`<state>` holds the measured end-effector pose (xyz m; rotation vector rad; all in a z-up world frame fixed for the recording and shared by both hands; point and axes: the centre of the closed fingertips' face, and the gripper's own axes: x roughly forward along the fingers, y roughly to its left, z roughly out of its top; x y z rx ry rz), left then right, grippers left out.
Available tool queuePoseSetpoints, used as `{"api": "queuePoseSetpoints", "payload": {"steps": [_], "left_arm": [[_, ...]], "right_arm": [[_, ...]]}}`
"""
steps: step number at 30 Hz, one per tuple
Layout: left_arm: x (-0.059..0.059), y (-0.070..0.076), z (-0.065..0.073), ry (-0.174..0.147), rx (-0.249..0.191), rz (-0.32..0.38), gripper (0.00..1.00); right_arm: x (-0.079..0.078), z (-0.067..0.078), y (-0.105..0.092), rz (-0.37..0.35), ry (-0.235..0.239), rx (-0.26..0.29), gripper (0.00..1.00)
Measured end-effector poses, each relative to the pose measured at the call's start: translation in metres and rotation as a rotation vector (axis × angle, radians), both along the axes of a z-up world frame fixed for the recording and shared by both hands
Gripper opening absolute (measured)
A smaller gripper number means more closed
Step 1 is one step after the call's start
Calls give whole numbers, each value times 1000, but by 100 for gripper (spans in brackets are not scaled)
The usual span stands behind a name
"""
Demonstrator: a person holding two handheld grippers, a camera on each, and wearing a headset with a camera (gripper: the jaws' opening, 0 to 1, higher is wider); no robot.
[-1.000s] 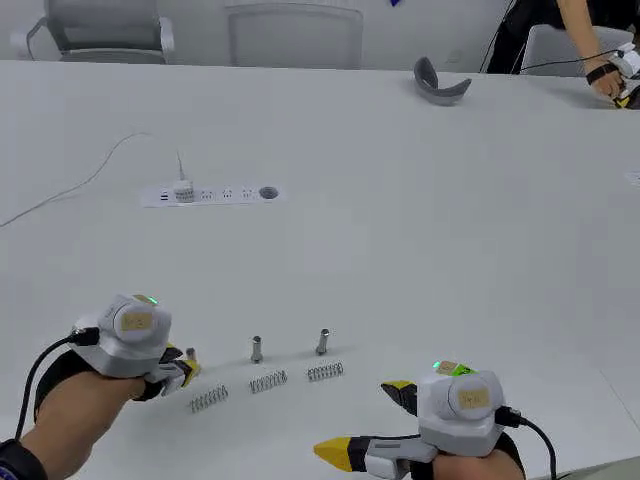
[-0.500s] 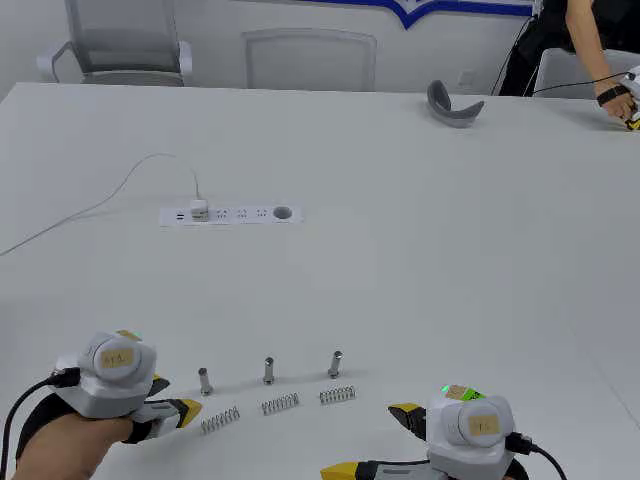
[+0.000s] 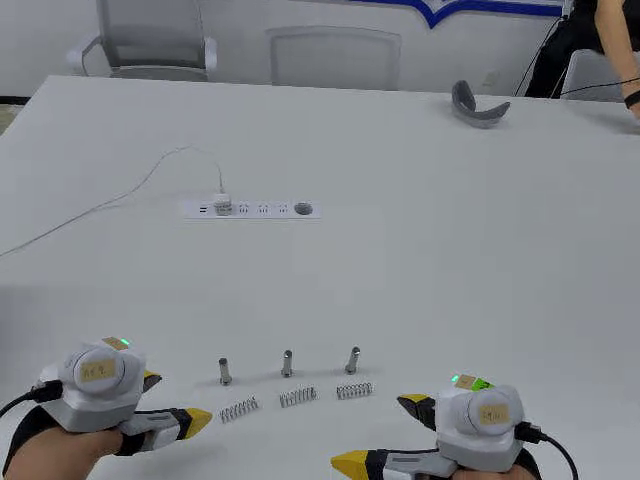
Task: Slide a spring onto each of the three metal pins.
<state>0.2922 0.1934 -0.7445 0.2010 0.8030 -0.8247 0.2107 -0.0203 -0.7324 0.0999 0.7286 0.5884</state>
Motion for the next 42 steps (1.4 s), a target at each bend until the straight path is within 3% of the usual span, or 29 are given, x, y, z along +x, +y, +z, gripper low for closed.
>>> {"api": "queuePoseSetpoints", "payload": {"steps": [9, 23, 38, 42], "left_arm": [[-14, 6, 12, -24, -53, 0, 73], [-37, 18, 9, -15, -64, 24, 76], [-42, 6, 9, -18, -46, -49, 77], [-42, 1, 10, -33, -34, -79, 77]], "right_arm": [[3, 2, 0, 6, -7, -2, 88], [1, 0, 4, 18, -4, -4, 89], [-2, 0, 6, 25, -4, -5, 89], [-4, 0, 5, 25, -3, -6, 89]]}}
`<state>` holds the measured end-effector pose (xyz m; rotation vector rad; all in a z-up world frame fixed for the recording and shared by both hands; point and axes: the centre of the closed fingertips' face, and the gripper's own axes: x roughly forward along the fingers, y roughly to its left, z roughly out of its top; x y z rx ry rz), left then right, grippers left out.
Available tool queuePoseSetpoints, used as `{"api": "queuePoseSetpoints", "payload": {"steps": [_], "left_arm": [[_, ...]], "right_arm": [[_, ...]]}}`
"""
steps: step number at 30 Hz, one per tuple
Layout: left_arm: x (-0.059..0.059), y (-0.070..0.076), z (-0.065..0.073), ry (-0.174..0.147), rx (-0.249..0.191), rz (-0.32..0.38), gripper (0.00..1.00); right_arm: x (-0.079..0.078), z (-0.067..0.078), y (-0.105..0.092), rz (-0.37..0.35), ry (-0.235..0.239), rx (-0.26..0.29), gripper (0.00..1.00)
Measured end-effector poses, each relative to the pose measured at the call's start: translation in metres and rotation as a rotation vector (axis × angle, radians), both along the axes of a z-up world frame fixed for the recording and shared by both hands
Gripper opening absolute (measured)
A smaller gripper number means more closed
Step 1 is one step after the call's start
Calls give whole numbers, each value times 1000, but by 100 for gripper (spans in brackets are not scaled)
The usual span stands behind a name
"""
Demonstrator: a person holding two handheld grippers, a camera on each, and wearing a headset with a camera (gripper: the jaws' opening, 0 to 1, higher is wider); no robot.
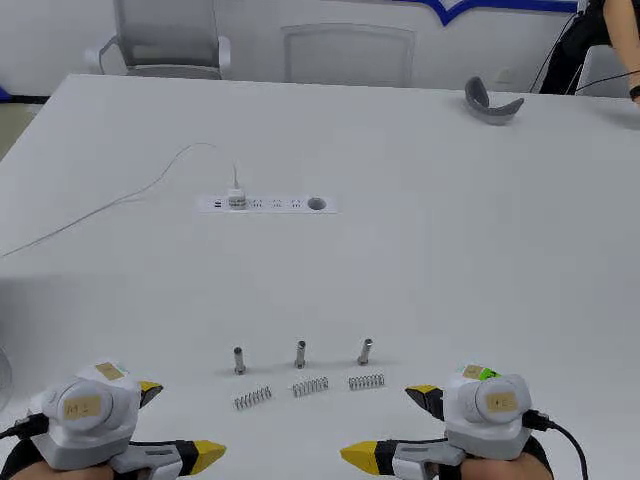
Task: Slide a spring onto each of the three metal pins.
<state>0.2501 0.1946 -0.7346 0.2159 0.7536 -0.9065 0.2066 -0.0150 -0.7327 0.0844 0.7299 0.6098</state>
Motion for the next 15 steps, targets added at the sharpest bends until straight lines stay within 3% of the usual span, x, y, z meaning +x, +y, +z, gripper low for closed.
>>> {"api": "queuePoseSetpoints", "payload": {"steps": [9, 15], "left_arm": [[-4, -16, -6, -21, 73, -119, 74], [2, -26, -12, -30, 100, -160, 67]], "right_arm": [[-3, 0, -3, -2, 2, -5, 89], [-4, 0, -4, -7, 4, -4, 88]]}}
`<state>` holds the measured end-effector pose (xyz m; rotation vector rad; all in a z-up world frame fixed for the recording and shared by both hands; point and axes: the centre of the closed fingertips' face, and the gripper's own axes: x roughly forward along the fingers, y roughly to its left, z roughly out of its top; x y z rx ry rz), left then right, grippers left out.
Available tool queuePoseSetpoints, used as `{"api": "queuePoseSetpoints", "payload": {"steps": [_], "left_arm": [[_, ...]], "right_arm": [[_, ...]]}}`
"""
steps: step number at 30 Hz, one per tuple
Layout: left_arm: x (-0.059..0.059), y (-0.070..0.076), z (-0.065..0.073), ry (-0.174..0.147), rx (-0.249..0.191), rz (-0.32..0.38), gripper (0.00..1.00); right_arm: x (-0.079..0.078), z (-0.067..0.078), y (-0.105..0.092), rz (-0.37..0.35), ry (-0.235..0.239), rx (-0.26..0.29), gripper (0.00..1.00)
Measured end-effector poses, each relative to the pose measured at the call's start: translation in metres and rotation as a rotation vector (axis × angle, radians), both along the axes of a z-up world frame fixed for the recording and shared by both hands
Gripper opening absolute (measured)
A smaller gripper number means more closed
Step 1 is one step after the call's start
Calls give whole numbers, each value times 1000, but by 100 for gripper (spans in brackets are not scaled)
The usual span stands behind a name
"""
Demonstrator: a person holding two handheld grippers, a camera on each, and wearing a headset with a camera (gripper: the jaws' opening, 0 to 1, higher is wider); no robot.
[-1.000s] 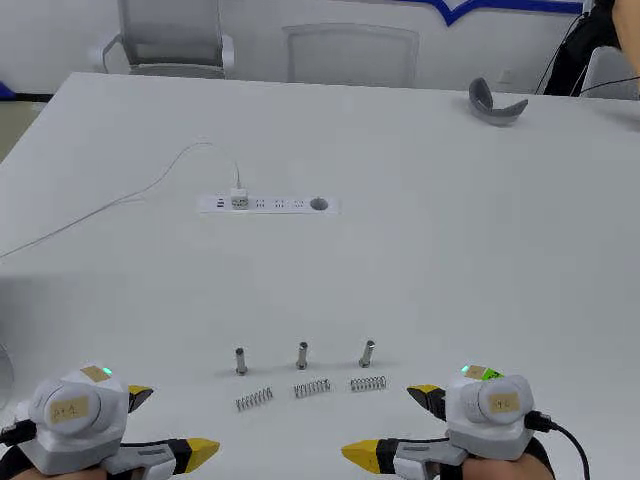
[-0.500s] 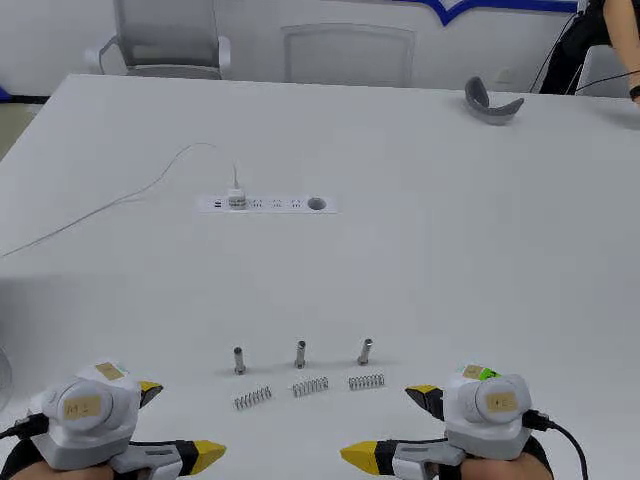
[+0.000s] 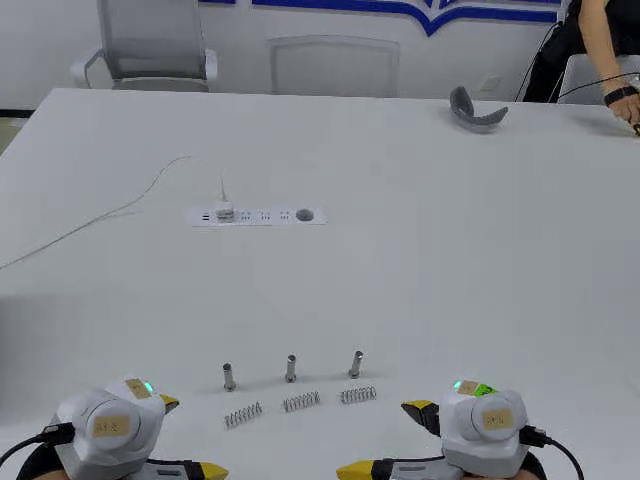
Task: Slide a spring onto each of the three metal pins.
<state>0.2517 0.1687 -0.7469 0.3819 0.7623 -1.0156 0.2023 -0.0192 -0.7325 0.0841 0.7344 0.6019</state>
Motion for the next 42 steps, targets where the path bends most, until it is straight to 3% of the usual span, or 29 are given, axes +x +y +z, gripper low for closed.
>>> {"api": "queuePoseSetpoints", "payload": {"steps": [4, 18, 26, 39, 42], "left_arm": [[10, -10, -3, 31, -50, 27, 60], [29, -30, -17, 37, -43, 22, 40], [38, -36, -37, 46, -16, 34, 23], [31, -43, -53, 75, 19, 8, 15], [26, -42, -57, 68, 53, -14, 12]], "right_arm": [[0, 1, -1, -4, -1, 2, 88], [0, 0, -4, -12, 3, 2, 88], [0, -1, -7, -20, 7, 1, 88], [-3, -2, -10, -24, 14, 1, 88], [-2, -2, -13, -37, 14, 6, 88]]}}
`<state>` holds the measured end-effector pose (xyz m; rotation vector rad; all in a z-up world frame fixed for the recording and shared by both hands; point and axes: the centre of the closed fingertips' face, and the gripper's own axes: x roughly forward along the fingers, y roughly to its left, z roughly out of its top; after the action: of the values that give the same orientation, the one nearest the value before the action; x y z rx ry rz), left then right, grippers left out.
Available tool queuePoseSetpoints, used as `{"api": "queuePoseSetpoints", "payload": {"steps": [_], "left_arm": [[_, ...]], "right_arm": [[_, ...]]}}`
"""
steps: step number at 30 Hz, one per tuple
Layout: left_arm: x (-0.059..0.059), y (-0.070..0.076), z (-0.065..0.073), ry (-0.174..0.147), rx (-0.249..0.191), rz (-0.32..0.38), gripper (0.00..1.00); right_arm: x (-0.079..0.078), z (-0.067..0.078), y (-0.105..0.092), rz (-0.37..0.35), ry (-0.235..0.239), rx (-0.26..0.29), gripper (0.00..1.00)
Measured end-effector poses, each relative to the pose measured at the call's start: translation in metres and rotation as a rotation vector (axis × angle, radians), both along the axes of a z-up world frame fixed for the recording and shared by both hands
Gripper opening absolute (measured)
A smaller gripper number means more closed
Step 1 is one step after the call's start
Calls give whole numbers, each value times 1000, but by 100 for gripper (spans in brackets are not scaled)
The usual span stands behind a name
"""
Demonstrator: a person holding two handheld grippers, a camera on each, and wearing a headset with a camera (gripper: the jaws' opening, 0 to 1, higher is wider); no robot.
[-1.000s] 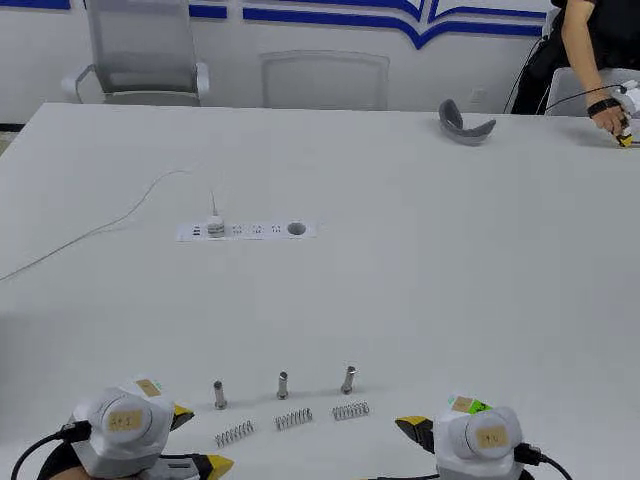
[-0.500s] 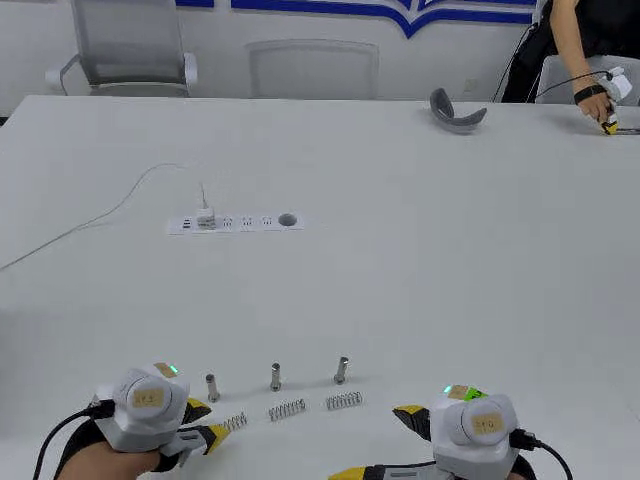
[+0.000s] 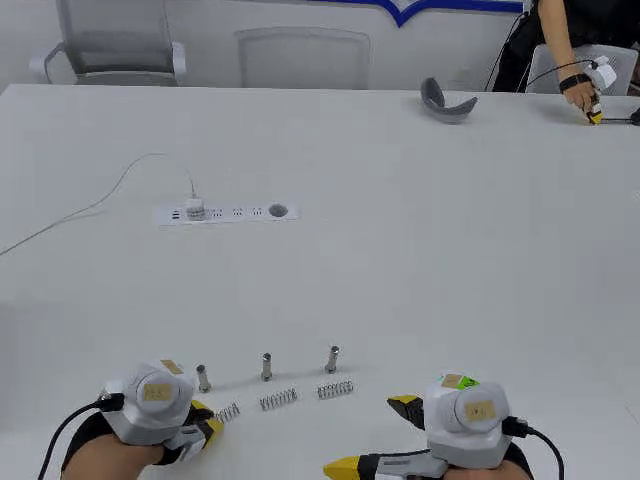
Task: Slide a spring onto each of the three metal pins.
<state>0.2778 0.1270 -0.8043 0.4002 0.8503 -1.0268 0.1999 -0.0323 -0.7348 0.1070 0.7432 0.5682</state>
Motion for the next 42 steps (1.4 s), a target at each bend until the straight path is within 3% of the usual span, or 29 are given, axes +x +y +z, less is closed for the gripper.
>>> {"api": "queuePoseSetpoints", "payload": {"steps": [2, 5, 13, 20, 22, 33, 42], "left_arm": [[0, 0, 1, -10, -2, -5, 11], [-2, 1, 2, 19, -1, 17, 11], [-11, 1, 14, 25, -27, 35, 11], [-19, 4, 37, 31, -91, 72, 10], [-21, 2, 46, 40, -127, 82, 10], [-23, -1, 83, -10, -179, 54, 10], [-19, -6, 105, -45, -201, 29, 10]], "right_arm": [[-1, 0, 1, 5, 2, -3, 88], [-2, 1, 1, 13, 5, -11, 88], [-1, 4, 2, 15, 0, -9, 88], [-3, 6, 8, 30, 7, 18, 87], [-3, 7, 11, 43, 7, 23, 87], [11, 25, 27, 81, -12, 84, 84], [33, 54, 45, 110, -55, 183, 74]]}}
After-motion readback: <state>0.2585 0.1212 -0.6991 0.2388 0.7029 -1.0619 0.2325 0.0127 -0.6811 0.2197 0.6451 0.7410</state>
